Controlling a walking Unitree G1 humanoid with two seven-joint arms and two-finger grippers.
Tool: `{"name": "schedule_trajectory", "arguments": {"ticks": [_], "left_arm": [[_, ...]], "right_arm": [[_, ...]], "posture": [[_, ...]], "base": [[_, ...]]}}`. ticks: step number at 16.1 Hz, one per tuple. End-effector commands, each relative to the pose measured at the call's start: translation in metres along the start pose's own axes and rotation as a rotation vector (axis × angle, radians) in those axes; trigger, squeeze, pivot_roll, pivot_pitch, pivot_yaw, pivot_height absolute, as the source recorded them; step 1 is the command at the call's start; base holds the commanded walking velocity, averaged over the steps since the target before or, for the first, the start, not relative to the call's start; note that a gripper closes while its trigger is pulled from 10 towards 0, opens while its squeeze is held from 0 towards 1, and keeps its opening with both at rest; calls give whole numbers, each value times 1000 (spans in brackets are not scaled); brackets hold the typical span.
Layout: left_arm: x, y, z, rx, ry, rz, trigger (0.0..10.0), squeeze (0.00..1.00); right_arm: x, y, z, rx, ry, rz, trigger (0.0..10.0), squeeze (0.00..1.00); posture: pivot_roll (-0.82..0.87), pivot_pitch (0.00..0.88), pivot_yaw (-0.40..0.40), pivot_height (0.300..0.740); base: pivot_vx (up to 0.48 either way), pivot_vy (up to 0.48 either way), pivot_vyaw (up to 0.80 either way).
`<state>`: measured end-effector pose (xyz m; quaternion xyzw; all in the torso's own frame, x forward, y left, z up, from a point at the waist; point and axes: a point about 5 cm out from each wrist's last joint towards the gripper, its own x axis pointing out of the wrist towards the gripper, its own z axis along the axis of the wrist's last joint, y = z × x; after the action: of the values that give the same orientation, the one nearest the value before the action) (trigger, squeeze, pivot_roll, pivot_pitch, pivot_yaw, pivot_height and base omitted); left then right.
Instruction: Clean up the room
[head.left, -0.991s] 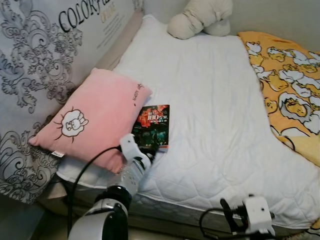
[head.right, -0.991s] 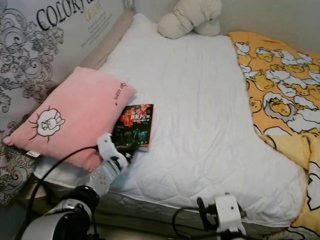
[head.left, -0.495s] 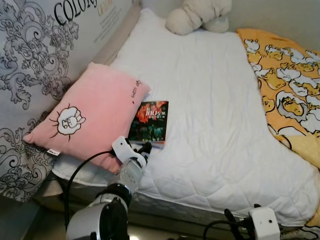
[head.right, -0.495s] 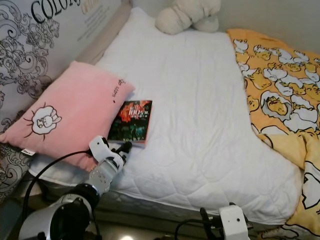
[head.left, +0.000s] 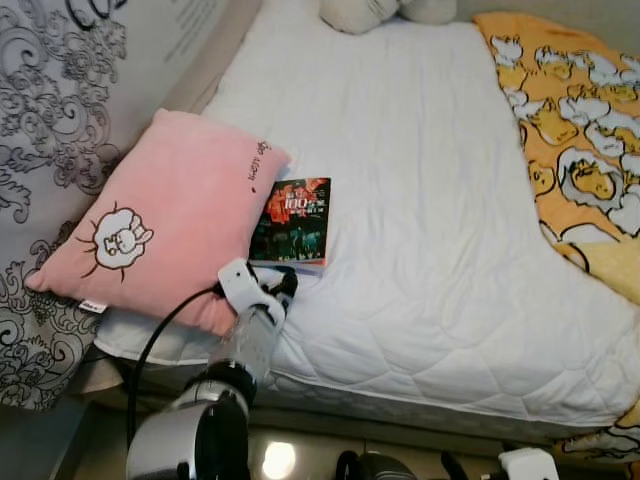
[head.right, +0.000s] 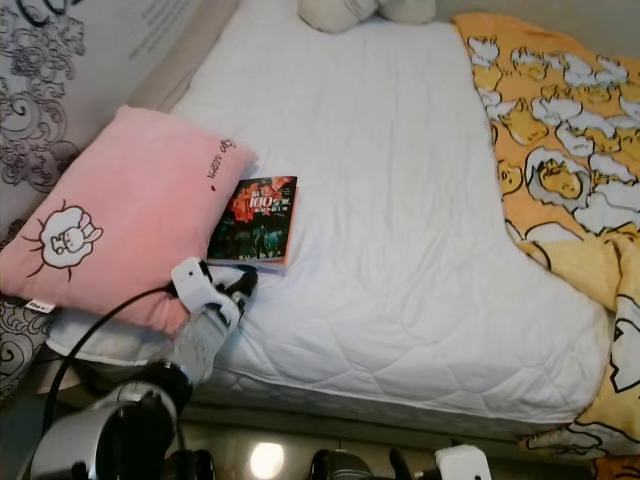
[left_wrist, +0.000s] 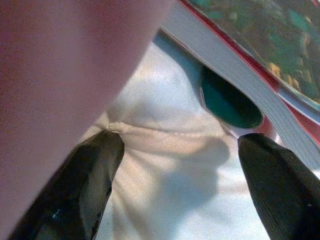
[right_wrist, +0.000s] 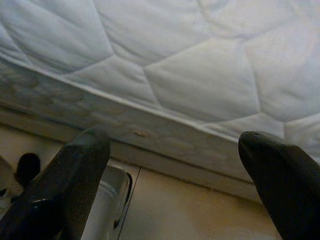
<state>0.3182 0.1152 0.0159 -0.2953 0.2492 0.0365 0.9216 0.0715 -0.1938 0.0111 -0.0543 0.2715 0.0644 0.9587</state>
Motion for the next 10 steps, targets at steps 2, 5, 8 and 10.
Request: {"name": "schedule_trajectory", "arguments": {"ticks": [2,5,8,10], "left_arm": [[-9,17,-10,55,-14,3,10000,0],[-21,20,12,73,-142,-45,10000,0],[-31,10,37,70,-243,-81,10000,0],[-38,-11,50,291,-328,-146,10000,0]], "right_arm": [[-3,-1,-2,2,18,-13,10000,0],[-2,0,-3,-2,27,-5,10000,0],[-3,-1,-2,-8,29,0,10000,0],[-4,-1,-1,-5,29,2,10000,0]], "posture": [[-151,173,-79,732],[-129,194,-88,732],[-130,204,-95,732],[-130,204,-95,732]], "base": [[0,0,0],[0,0,0],[0,0,0],[0,0,0]]}}
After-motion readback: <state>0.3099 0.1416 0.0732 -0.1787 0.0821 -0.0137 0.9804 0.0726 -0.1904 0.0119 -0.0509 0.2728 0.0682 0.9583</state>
